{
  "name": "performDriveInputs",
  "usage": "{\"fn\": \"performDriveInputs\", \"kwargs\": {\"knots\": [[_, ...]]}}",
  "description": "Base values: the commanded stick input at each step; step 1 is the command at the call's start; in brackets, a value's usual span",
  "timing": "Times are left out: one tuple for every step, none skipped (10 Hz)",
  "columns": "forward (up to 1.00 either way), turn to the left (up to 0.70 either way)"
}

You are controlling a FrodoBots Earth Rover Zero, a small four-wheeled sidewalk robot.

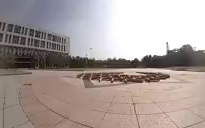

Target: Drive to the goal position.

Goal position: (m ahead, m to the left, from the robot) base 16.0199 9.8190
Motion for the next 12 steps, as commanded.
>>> {"fn": "performDriveInputs", "kwargs": {"knots": [[0.04, 0.00], [0.05, 0.00], [0.05, 0.00], [0.04, 0.00], [0.04, 0.00], [0.05, 0.00], [0.05, 0.00], [0.05, 0.00], [0.04, 0.00], [0.04, 0.00], [0.05, 0.00], [0.05, 0.00]]}}
